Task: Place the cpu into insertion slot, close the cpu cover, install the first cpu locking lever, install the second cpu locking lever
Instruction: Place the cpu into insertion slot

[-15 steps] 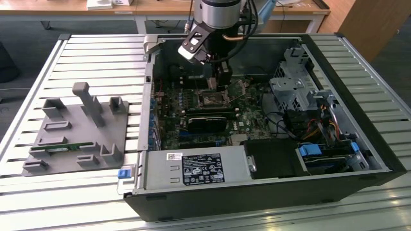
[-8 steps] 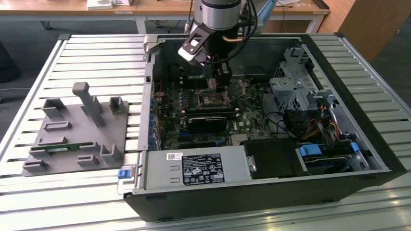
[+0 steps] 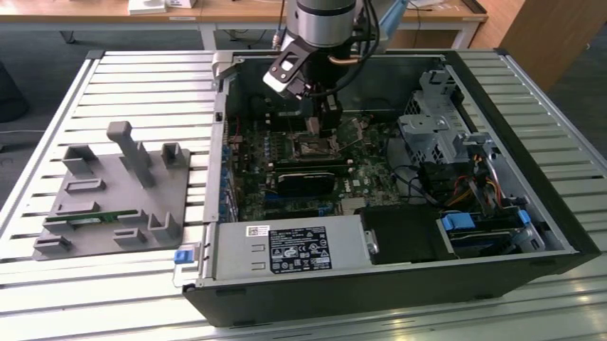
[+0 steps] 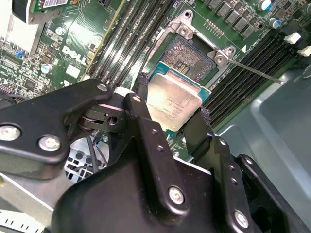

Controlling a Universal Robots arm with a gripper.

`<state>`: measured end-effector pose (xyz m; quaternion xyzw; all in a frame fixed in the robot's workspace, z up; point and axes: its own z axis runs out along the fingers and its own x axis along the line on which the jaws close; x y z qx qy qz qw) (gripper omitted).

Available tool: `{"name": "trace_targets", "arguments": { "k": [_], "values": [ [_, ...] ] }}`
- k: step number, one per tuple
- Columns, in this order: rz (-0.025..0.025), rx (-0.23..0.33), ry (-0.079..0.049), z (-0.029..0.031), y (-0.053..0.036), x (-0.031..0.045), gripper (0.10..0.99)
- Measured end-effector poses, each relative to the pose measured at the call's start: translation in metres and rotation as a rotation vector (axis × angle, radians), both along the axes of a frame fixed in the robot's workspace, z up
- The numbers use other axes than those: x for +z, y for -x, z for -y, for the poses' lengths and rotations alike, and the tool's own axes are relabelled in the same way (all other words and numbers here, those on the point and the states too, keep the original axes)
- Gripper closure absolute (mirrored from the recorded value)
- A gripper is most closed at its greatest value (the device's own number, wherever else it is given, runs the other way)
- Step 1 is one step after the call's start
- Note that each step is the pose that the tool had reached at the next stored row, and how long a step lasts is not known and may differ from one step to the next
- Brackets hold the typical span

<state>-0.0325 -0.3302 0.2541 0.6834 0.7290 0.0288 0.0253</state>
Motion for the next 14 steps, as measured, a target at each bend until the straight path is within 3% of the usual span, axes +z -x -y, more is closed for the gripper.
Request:
{"name": "trace_targets", "arguments": {
  "k": [14],
  "values": [
    [0.0, 0.0, 0.0, 0.0, 0.0, -0.0053, 0.549]
  ]
}}
